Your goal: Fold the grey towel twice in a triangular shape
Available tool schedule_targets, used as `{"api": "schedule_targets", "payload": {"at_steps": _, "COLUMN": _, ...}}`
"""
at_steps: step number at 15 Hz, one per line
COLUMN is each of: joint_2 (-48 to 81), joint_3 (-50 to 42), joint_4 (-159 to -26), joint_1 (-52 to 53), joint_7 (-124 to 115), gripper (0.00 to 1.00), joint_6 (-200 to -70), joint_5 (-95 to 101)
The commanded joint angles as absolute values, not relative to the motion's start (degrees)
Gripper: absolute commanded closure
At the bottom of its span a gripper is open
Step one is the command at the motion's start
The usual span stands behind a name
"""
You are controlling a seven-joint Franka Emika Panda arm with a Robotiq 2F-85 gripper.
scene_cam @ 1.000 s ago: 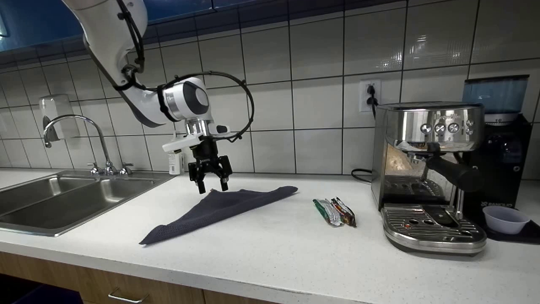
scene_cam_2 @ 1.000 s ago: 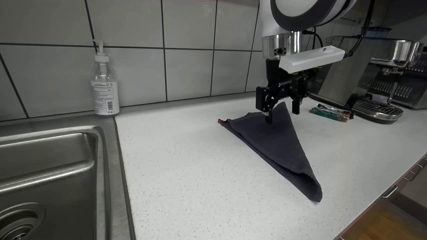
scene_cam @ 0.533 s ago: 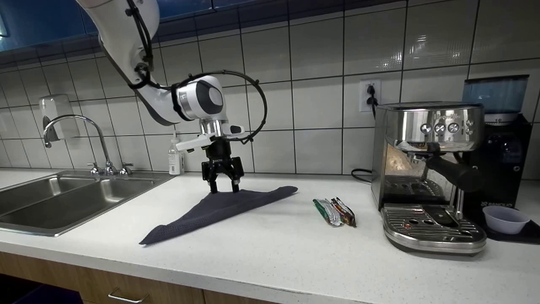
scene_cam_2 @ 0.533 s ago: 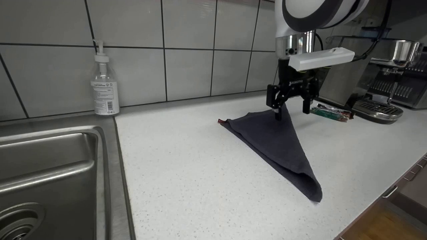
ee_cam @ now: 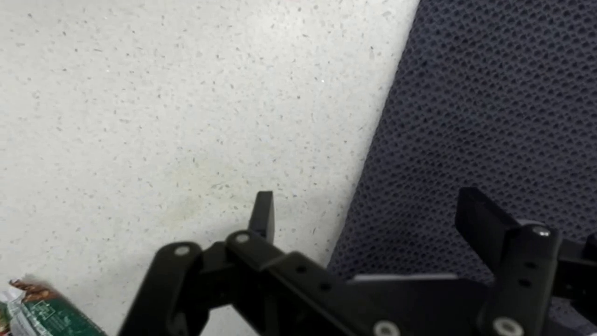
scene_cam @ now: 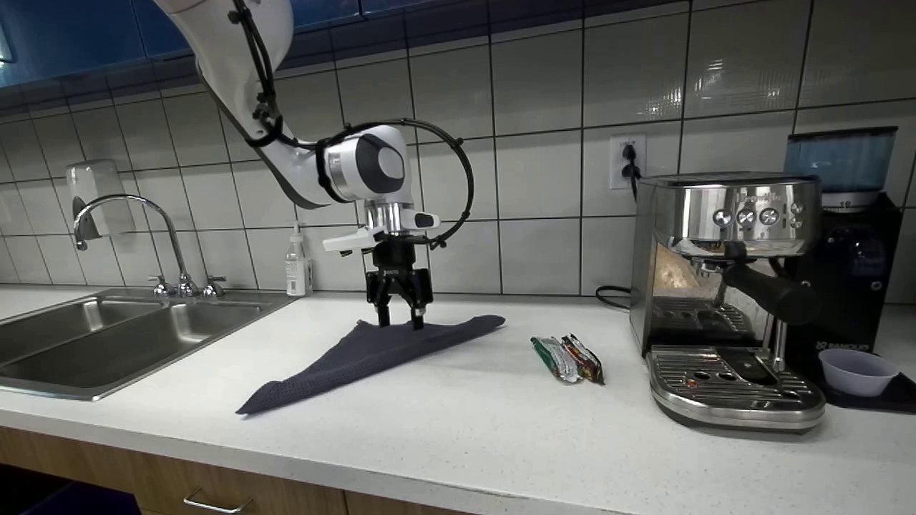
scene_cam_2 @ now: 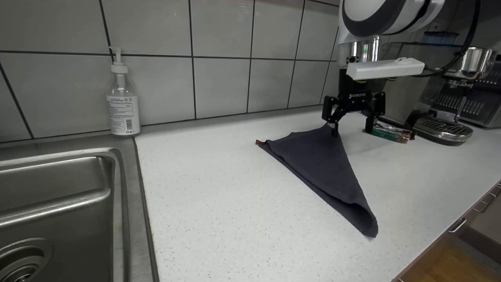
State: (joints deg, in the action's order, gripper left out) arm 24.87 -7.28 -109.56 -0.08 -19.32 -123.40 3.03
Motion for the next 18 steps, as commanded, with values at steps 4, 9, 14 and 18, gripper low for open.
{"api": "schedule_targets", "payload": {"at_steps": 4, "joint_2": 25.64, "joint_3": -7.83, "joint_4": -108.48, "joint_1": -1.22, "joint_7": -20.54, "gripper": 0.00, "joint_6": -123.20, "joint_5": 1.25}}
{"api": "schedule_targets", "payload": {"at_steps": 9, "joint_2": 25.71, "joint_3": -7.90, "joint_4": -108.35, "joint_1": -1.22, "joint_7": -21.08, "gripper": 0.00, "joint_6": -123.19, "joint_5": 1.21}}
{"api": "schedule_targets", "payload": {"at_steps": 14, "joint_2": 26.37, "joint_3": -7.95, "joint_4": -107.35, "joint_1": -0.94, "joint_7": -24.60, "gripper": 0.00, "joint_6": -124.54, "joint_5": -0.23}}
{"api": "schedule_targets", "payload": {"at_steps": 18, "joint_2": 27.68, "joint_3": -8.16, "joint_4": -105.59, "joint_1": -1.29, "joint_7": -26.45, "gripper": 0.00, "joint_6": -125.29, "joint_5": -1.61}}
